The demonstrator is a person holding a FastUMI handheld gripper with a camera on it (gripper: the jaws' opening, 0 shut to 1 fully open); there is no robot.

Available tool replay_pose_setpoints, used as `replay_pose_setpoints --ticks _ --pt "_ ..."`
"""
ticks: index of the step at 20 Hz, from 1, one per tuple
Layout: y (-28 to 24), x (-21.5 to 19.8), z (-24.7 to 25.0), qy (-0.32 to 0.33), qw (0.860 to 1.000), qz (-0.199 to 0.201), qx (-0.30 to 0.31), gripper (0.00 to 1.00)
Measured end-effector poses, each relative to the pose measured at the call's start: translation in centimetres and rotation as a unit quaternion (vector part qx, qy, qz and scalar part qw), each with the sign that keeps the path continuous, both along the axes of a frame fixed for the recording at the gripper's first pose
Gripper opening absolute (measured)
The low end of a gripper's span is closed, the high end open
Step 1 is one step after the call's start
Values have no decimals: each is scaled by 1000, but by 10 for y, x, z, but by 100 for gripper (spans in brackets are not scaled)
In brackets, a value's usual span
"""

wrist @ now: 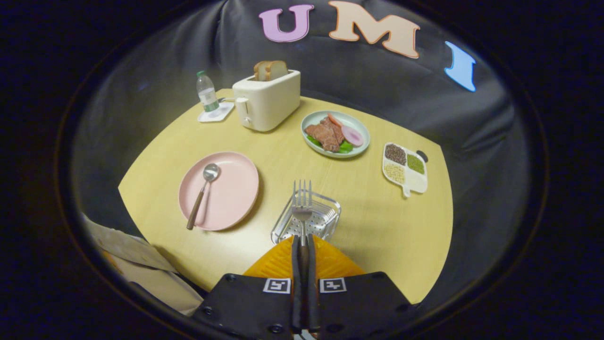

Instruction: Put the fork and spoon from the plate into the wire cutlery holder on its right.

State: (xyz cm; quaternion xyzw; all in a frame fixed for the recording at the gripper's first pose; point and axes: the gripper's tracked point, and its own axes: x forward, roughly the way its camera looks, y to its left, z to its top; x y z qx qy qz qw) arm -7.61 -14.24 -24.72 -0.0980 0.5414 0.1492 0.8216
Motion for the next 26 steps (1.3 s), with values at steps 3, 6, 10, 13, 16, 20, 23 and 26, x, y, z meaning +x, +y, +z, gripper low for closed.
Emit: replay_pose_setpoints --ticks 3,6,10,13,16,20,23,26 --pt "-6 -9 -12 27 1000 7 -7 9" --pt "-8 -15 -23 57 998 6 -9 9" --pt "-8 -16 -28 73 997 7 -10 10" --pt "-6 -10 -26 65 998 -1 0 15" --pt "-5 -8 -20 59 998 -6 4 28" --pt "9 -1 -14 26 999 -11 19 52" --pt "23 8 -4 -15 999 -17 26 70" --pt "40 13 3 -50 998 -19 30 87"
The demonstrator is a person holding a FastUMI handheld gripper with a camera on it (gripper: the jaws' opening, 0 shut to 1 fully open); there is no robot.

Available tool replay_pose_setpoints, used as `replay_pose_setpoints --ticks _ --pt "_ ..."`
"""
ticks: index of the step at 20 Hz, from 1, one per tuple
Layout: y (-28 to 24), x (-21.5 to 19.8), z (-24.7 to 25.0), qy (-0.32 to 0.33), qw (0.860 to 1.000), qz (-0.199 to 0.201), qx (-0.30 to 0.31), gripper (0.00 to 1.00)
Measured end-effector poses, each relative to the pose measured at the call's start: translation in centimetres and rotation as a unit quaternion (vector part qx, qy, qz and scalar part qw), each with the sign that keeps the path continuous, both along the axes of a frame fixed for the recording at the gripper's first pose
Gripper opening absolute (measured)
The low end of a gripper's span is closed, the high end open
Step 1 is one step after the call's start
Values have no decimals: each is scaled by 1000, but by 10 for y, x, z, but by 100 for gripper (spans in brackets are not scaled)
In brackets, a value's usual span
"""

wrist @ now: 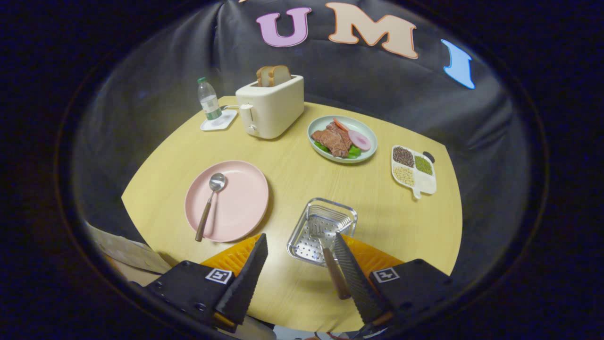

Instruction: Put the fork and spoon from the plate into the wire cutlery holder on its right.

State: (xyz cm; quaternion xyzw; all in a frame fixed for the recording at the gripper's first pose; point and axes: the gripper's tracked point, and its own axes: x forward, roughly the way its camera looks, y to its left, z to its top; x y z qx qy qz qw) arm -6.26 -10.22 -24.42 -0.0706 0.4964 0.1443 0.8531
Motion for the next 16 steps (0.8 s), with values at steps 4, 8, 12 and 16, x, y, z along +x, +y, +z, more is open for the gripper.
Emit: replay_pose_setpoints --ticks 4,8,12,16 --pt "37 11 13 -72 997 1 18 100" --pt "78 13 17 -113 992 -7 58 100" --pt "111 13 14 -133 987 -17 88 100" --pt "134 12 2 -141 986 -16 92 100"
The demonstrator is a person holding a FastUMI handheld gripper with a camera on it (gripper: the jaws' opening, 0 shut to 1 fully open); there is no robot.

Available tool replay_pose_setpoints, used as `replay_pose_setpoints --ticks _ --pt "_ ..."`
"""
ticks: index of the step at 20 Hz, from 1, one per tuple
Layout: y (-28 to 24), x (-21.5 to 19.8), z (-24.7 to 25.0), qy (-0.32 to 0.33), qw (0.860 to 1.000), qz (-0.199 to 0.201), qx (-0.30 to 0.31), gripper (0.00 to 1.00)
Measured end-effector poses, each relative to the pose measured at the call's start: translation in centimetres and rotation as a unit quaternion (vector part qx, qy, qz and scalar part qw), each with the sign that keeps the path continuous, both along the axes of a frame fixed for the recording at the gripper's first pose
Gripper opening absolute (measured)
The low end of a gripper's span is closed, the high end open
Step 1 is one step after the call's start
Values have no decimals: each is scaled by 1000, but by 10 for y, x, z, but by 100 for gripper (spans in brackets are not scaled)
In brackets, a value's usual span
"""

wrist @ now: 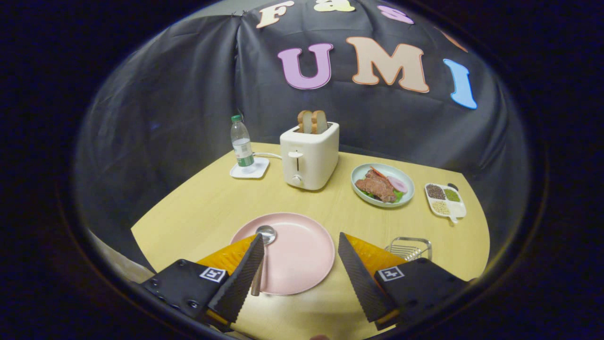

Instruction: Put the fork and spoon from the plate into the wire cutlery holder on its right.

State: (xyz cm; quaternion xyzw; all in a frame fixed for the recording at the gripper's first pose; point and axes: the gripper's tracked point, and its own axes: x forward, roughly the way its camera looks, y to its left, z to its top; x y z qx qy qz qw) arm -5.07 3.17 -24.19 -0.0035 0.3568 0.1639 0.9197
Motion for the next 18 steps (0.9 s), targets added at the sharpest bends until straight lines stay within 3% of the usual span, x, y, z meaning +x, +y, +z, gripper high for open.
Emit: replay_pose_setpoints --ticks 10,18 --pt "45 -11 -44 27 1000 -2 8 100" --pt "64 -16 -79 42 999 19 -26 100"
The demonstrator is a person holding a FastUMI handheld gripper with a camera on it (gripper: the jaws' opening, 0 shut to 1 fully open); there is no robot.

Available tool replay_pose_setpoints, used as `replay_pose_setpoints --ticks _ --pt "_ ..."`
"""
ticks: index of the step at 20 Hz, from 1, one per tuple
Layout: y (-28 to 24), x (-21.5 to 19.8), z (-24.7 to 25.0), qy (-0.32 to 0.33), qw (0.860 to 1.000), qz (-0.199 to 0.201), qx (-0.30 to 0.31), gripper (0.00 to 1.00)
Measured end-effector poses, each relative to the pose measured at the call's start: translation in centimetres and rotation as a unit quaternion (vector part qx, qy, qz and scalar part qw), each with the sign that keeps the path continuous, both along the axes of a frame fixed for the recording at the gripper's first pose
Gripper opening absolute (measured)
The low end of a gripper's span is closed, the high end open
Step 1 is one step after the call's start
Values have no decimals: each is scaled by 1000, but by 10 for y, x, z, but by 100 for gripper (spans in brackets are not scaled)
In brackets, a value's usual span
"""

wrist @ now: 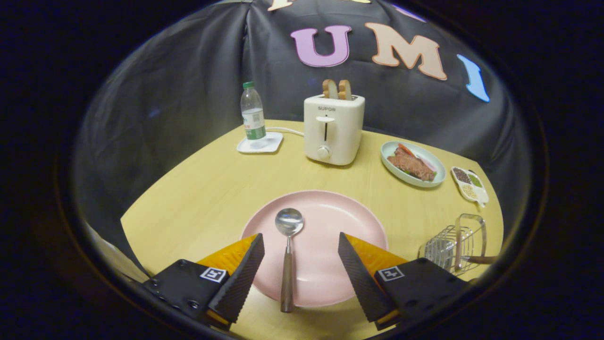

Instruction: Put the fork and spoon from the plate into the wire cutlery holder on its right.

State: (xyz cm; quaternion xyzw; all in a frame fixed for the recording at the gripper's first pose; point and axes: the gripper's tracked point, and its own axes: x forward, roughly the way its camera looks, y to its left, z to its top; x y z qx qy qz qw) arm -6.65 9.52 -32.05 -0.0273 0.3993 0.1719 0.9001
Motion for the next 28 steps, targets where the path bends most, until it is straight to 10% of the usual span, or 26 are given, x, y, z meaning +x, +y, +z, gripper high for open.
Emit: replay_pose_setpoints --ticks 12,20,28 --pt "6 -15 -47 55 996 38 -50 66" --pt "12 -17 -49 63 995 56 -50 22" --pt "10 -17 -47 65 994 60 -68 12"
